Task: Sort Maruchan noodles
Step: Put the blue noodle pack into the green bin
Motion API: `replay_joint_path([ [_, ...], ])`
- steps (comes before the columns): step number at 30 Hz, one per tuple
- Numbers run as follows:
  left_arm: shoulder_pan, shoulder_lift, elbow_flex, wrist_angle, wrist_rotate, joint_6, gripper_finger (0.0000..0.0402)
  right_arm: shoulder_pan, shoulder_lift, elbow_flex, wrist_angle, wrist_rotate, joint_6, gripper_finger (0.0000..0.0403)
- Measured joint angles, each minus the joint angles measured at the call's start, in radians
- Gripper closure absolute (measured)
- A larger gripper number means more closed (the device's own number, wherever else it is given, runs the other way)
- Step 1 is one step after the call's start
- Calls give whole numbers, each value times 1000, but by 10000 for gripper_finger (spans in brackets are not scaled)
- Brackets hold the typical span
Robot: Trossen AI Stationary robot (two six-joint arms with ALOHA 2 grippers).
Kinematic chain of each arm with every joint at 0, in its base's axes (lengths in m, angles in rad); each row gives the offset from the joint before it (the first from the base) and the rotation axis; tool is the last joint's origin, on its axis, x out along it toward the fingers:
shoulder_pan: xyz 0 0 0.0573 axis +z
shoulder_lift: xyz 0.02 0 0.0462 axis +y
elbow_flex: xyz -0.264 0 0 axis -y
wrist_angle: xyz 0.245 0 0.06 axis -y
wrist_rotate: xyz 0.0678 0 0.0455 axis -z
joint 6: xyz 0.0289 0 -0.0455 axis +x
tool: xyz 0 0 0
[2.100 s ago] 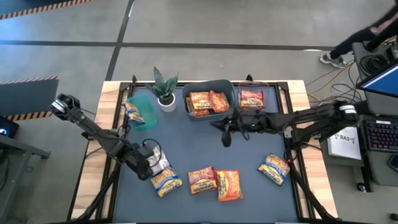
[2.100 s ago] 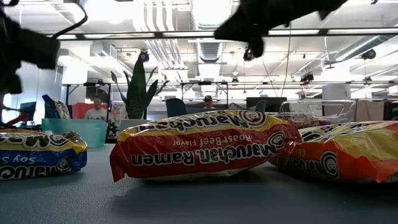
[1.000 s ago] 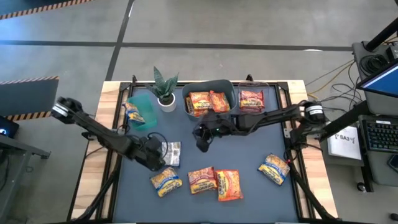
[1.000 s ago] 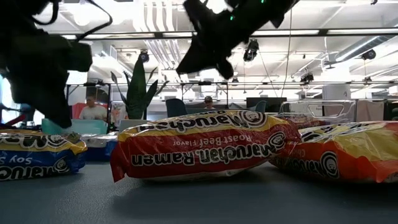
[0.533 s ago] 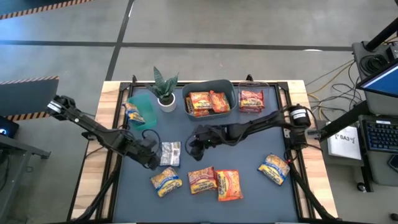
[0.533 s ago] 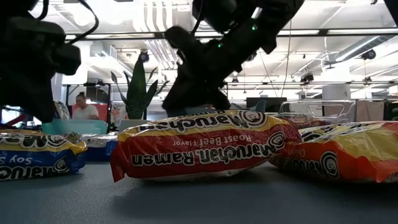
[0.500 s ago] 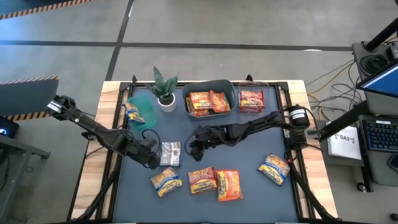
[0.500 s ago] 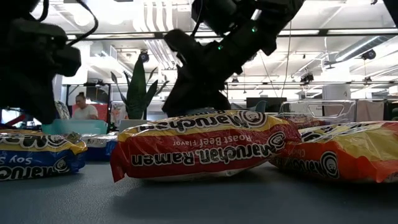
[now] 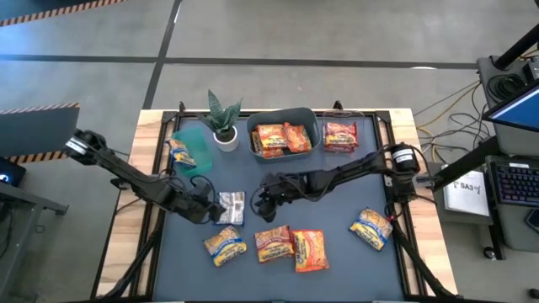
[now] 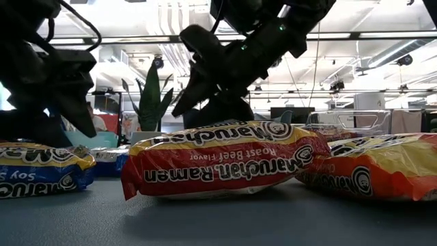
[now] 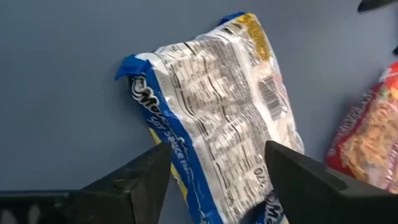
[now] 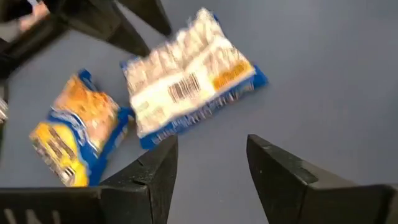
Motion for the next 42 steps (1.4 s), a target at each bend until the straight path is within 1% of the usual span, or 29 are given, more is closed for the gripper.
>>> replay_joint_path([
  [2, 0, 18, 0, 0, -17, -12, 156, 6, 5, -1, -3, 3, 0, 232],
  [4, 0, 37, 0, 5, -21, -23, 155, 9, 19, 0, 33, 10, -1, 249],
  [10, 0, 102, 0, 54, -22, -27, 155, 8, 69, 13, 118, 11, -16, 324],
  [14, 0, 126, 1, 82, -33, -21, 155, 7, 140, 85, 145, 11, -59, 367],
  [17, 0, 131, 0, 97, -40, -8, 155, 8, 197, 152, 145, 11, -114, 388],
  [19, -3, 129, 0, 93, -43, -1, 155, 8, 238, 199, 140, 10, -141, 392],
  [23, -4, 128, 0, 107, -59, 12, 155, 8, 290, 276, 69, 10, -158, 394],
  [25, -4, 131, 0, 118, -67, 15, 155, 8, 300, 293, 18, 11, -158, 394],
  [33, -6, 143, -3, 113, -80, 11, 161, 8, 307, 299, -33, 42, -151, 394],
  [42, -6, 162, -3, 136, -104, 11, 169, 9, 309, 296, -62, 45, -150, 394],
])
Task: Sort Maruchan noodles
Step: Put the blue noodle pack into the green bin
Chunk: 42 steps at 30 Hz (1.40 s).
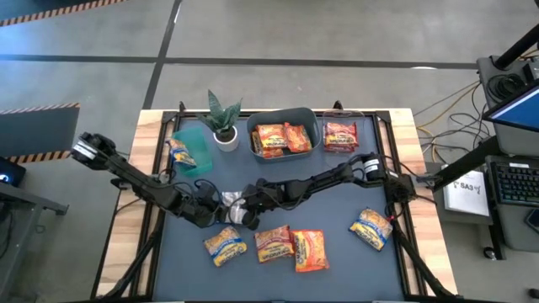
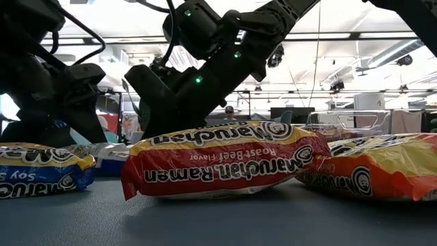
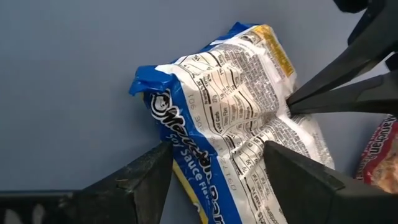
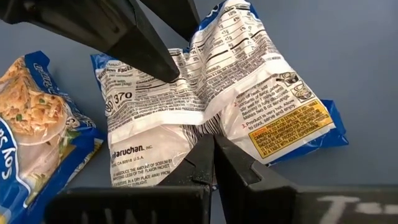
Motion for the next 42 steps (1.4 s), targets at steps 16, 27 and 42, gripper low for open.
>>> replay_joint_path([
  [16, 0, 18, 5, 92, -66, 64, 223, 0, 2, -8, -7, 2, 0, 394],
  [27, 0, 17, 5, 71, -69, 58, 392, 0, -1, -8, 0, 2, 0, 394],
  [42, -2, -24, 9, 111, -73, 159, 402, -5, -93, -11, -90, -31, -25, 346],
])
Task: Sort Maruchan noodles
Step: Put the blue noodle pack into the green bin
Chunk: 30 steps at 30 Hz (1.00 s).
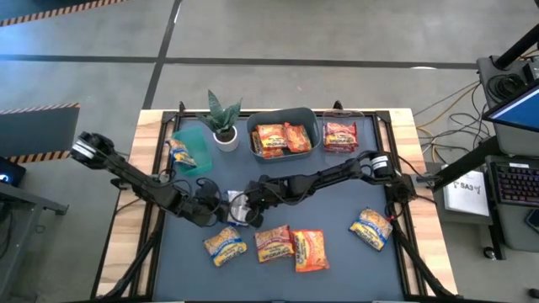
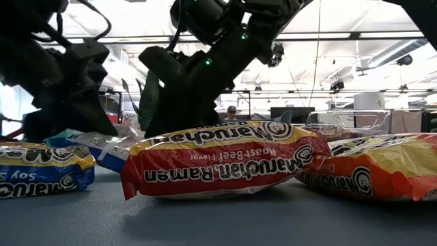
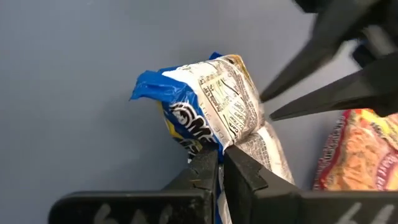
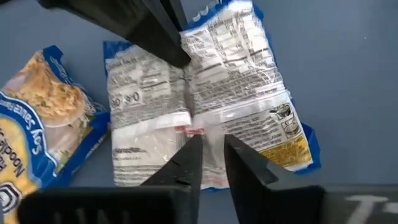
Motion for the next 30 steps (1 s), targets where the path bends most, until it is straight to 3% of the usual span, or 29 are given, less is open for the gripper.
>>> replay_joint_path([
  [6, 0, -4, 86, -59, -4, 147, 401, 1, -34, 0, -46, -3, -26, 288],
  [13, 0, -4, 287, -475, -18, 185, 401, 2, -136, -12, -136, 0, -75, 245],
  [24, -1, -4, 527, -869, -37, 260, 401, 18, -339, -207, -147, 169, -73, 231],
  [30, 7, -4, 647, -1116, -63, 229, 401, 19, -445, -351, -50, 268, -27, 228],
])
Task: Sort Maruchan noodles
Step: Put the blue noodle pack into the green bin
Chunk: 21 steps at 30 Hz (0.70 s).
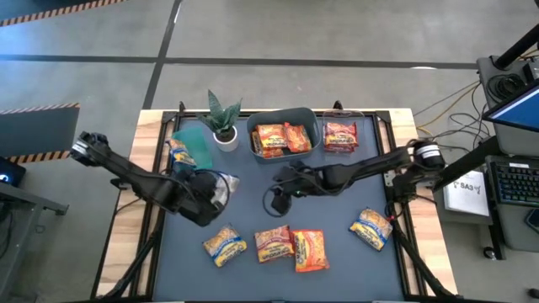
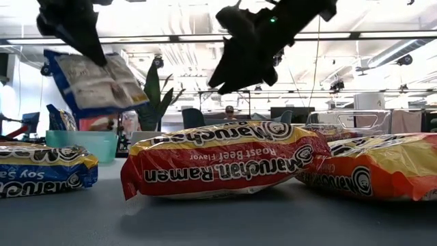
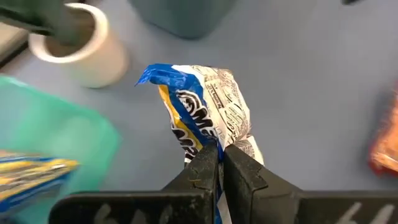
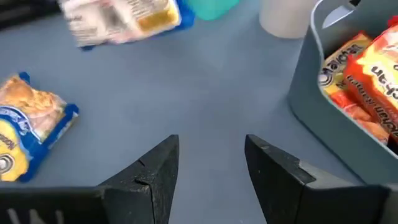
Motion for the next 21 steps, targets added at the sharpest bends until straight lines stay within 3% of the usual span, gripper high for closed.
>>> replay_joint_path([
  [9, 110, -6, 137, -439, -47, -221, 401, -7, -107, -125, 171, 11, -41, 227],
  [21, 426, -24, 76, -443, -87, -84, 401, -28, -145, -140, 185, 44, -109, 227],
])
